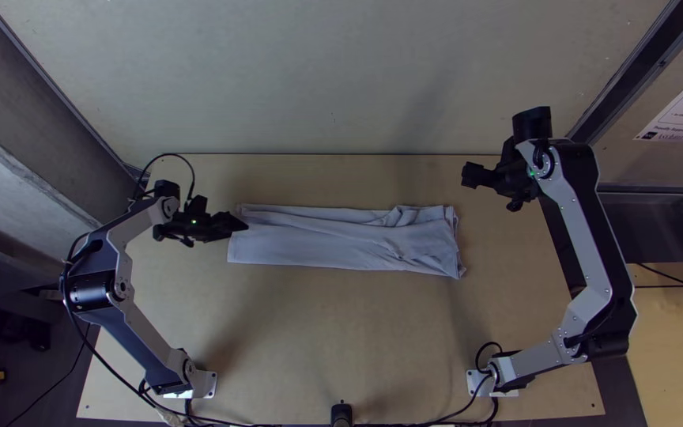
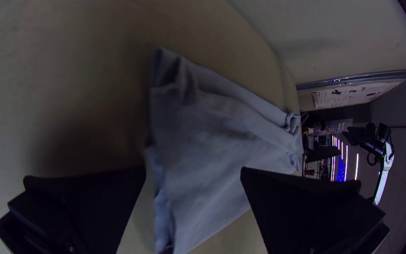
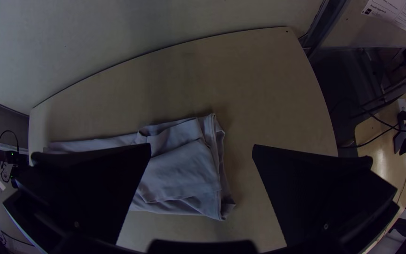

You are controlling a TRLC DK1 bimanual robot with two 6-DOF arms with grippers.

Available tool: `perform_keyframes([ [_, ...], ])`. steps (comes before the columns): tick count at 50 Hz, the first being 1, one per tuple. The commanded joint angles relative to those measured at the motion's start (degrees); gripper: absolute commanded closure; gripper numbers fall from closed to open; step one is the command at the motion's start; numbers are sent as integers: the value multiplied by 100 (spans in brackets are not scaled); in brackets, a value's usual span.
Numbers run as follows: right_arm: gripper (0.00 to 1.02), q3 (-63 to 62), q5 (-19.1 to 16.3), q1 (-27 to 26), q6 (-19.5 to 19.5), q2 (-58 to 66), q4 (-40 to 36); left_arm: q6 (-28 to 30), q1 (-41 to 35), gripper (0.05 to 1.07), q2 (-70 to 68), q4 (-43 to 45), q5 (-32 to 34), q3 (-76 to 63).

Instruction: Fold the t-shirt

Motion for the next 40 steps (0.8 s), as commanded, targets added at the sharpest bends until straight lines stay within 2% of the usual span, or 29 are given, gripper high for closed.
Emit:
perform_keyframes([
  [1,3,-200,-18,-2,116,-260,-33,-496,-362,10,134,181,-125,-280],
  [14,3,-384,-18,-37,116,-374,-33,-1252,-1126,10,134,594,-371,-104],
  [33,3,-595,-27,-125,99,-471,-33,-1709,-2225,11,257,787,-1337,28],
  [35,3,-630,-27,-133,99,-488,-33,-1709,-2286,16,284,778,-1540,37],
  [36,3,-648,-27,-142,99,-497,-24,-1709,-2304,22,284,769,-1592,37],
  [38,3,-674,-27,-160,90,-506,-24,-1718,-2322,43,275,761,-1680,37],
  [40,3,-718,-27,-169,90,-523,-15,-1814,-2313,70,257,787,-1812,45],
])
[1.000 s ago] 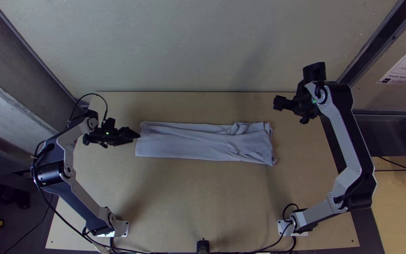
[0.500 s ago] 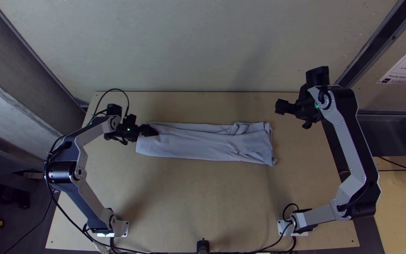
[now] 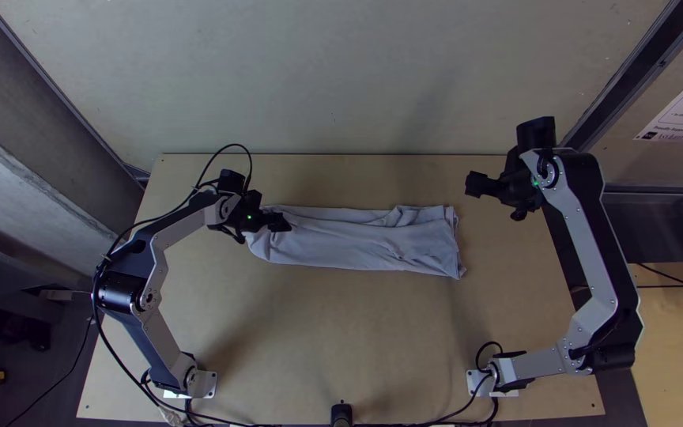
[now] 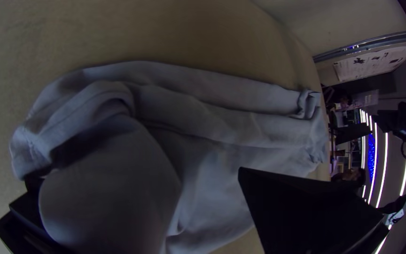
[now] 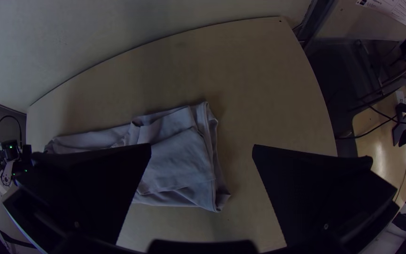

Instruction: Fold the t-shirt

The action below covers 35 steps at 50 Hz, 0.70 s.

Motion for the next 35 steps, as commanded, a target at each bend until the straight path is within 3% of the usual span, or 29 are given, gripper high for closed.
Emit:
perform_keyframes([
  [1,3,-222,-25,-66,90,-193,-2,-265,-114,85,255,-118,-335,-212],
  [2,3,-249,-25,-66,81,-202,16,-265,-105,102,246,-118,-352,-204],
  [3,3,-275,-25,-66,81,-220,16,-274,-88,105,246,-109,-344,-177],
  [20,3,-530,-43,-92,28,-334,165,-19,721,105,-202,-513,-449,-81],
  [35,3,-794,-60,-145,11,-317,534,1238,2118,105,-334,-1665,-739,491],
])
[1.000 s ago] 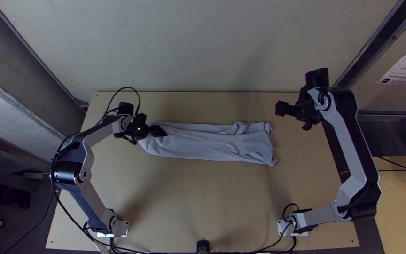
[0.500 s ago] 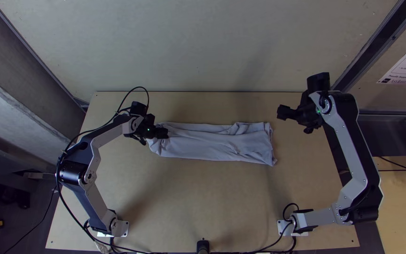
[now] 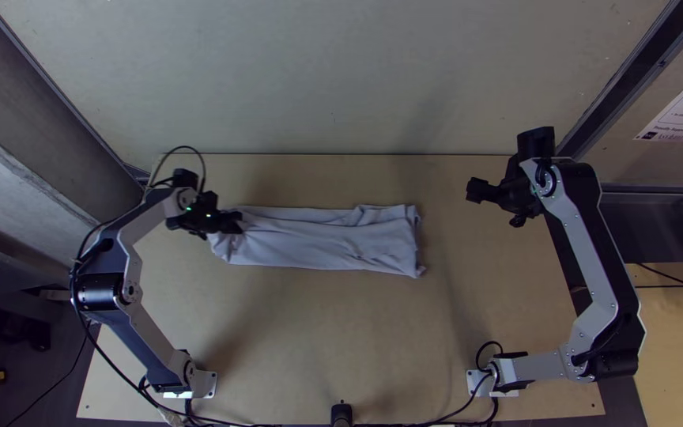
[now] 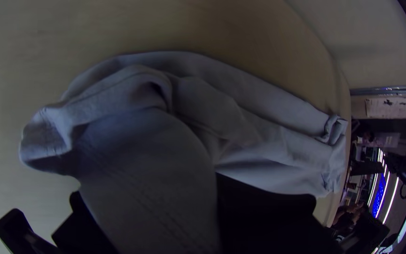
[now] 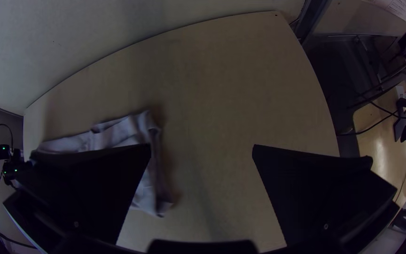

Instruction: Fold the t-shirt

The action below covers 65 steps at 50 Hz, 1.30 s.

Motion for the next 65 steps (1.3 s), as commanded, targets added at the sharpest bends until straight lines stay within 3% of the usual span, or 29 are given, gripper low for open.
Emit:
perform_keyframes([
  [1,3,-186,-58,-40,13,-115,112,607,552,105,-224,-419,-191,318],
  [19,3,-502,-84,-119,4,-71,525,2268,2046,105,-145,-1500,-946,1505],
  [28,3,-520,-84,-198,-5,-45,561,2619,2336,105,-84,-1562,-1447,1812],
  [38,3,-590,-199,-251,22,-80,561,2250,1809,105,-383,-2168,-1852,2270],
  [65,3,-1153,-287,-365,4,-493,561,545,-1267,105,-840,-2924,-3302,2270],
])
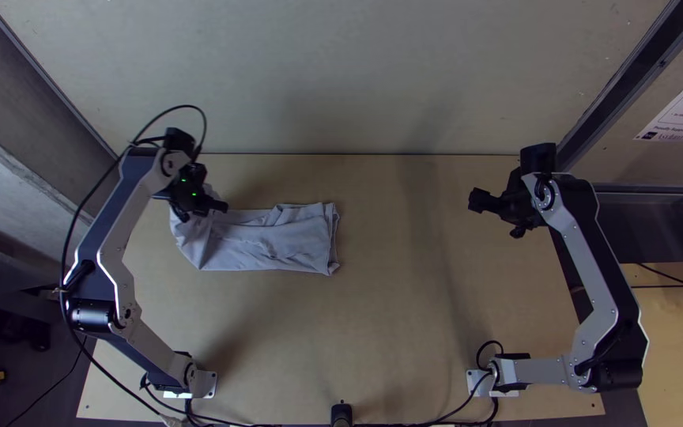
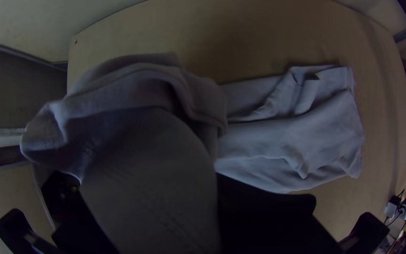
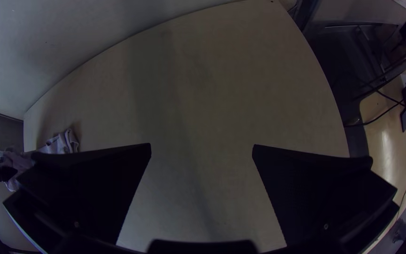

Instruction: Fold the t-shirt

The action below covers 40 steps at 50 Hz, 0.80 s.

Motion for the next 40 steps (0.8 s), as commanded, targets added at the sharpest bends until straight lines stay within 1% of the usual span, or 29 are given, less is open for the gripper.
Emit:
perform_keyframes([
  [1,3,-226,-40,-79,-2,-185,-8,-364,-442,105,-81,-133,-190,121],
  [13,3,-437,-136,-246,-55,-308,-8,-874,-1382,105,323,-177,-585,297],
  [26,3,-543,-207,-369,-117,-379,-8,-1419,-2059,105,974,-212,-691,622],
  [35,3,-666,-242,-431,-152,-431,54,-1797,-2481,105,1492,-423,-735,956],
  [37,3,-692,-242,-457,-169,-431,63,-1867,-2595,101,1589,-467,-735,1026],
  [38,3,-692,-250,-457,-169,-431,63,-1876,-2639,96,1633,-476,-735,1044],
  [39,3,-701,-259,-474,-178,-431,63,-1902,-2692,86,1677,-476,-735,1079],
  [40,3,-710,-268,-483,-204,-440,63,-1902,-2744,74,1712,-485,-735,1105],
])
